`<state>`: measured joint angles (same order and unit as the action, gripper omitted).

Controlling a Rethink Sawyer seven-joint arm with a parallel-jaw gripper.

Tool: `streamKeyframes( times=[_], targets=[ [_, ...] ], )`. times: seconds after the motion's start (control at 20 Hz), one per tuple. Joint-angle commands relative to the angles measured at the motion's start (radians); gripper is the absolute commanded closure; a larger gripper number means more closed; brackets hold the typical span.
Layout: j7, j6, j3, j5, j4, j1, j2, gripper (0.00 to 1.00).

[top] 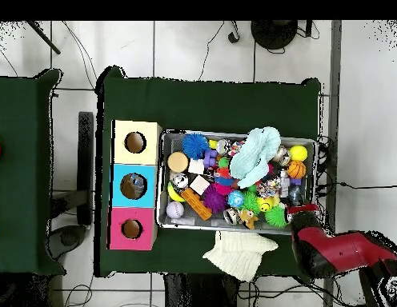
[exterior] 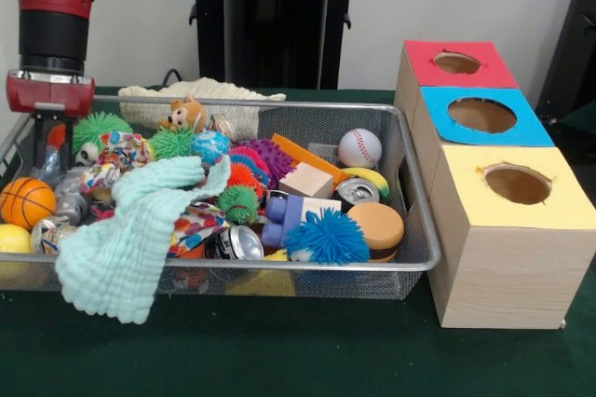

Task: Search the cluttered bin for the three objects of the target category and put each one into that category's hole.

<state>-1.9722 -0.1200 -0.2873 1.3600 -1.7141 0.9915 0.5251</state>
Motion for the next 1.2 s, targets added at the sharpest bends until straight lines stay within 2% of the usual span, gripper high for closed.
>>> streamKeyframes(
  times=[0.05, 0.2, 0.6, 0.8, 1.1, 1.2],
  targets=[
    [0.008, 0.116, 0.022, 0.029, -0.004, -0.004, 0.001, 1.00],
    [-0.008, 0.126, 0.039, -0.008, -0.038, -0.039, 0.045, 1.00],
    [-0.027, 0.226, -0.007, -0.180, -0.178, -0.093, 0.199, 1.00],
    [-0.103, 0.192, 0.058, -0.220, -0.182, -0.195, 0.232, 1.00],
    [-0.094, 0.220, 0.044, -0.321, -0.238, -0.225, 0.285, 1.00],
    [-0.095, 0.241, 0.022, -0.376, -0.251, -0.237, 0.304, 1.00]
  ],
)
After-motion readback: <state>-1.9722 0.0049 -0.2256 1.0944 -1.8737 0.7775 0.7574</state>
